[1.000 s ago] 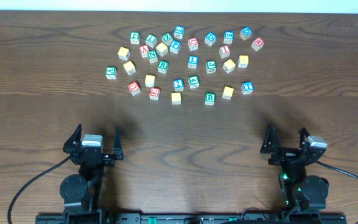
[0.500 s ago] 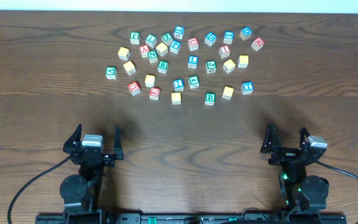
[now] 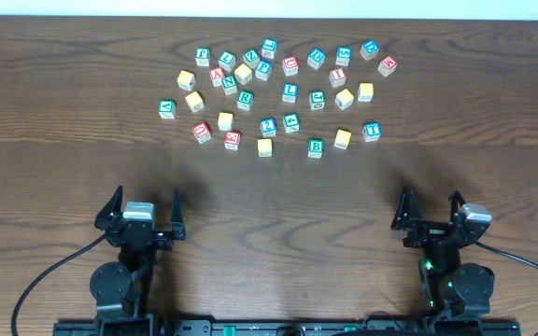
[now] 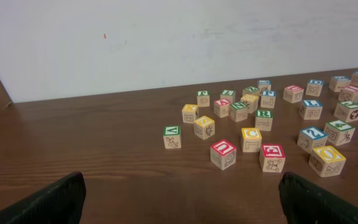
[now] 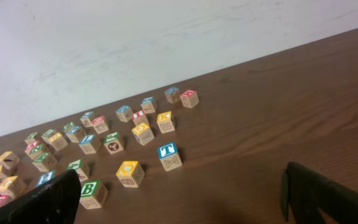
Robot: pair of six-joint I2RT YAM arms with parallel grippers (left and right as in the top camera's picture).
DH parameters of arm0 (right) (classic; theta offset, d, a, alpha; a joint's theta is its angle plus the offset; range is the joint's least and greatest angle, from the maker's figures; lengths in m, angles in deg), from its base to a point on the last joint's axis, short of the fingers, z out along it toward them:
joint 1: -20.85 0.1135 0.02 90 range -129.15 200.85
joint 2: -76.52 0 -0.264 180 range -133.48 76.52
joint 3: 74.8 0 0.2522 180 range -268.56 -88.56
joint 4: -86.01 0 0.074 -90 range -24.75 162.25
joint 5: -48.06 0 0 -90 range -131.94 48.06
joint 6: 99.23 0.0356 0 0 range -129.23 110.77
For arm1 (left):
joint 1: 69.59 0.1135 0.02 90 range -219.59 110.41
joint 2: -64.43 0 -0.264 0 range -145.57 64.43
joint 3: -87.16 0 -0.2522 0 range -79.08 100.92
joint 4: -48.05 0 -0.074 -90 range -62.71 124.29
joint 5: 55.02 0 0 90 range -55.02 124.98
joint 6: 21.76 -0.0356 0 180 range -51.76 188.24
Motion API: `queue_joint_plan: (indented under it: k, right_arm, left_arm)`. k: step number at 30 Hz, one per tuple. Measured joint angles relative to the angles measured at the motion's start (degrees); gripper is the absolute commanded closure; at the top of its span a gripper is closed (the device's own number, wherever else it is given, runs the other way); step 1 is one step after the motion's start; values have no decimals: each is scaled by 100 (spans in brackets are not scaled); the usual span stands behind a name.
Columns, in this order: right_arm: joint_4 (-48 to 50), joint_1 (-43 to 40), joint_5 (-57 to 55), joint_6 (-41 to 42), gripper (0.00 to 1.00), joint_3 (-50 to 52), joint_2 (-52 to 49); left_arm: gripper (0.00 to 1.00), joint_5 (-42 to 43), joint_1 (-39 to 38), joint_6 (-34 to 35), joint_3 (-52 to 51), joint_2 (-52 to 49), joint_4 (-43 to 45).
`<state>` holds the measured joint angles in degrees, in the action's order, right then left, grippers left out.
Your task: Spell out ROBOT
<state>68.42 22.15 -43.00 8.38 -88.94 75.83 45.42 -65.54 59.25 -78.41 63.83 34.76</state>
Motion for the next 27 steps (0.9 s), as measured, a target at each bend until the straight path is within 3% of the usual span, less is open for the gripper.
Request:
queue_joint_plan:
  k: [27]
  right_arm:
    - [367,0,0,-354,1,0,0]
  left_arm:
    - [2,20,0,46,0,-2,315]
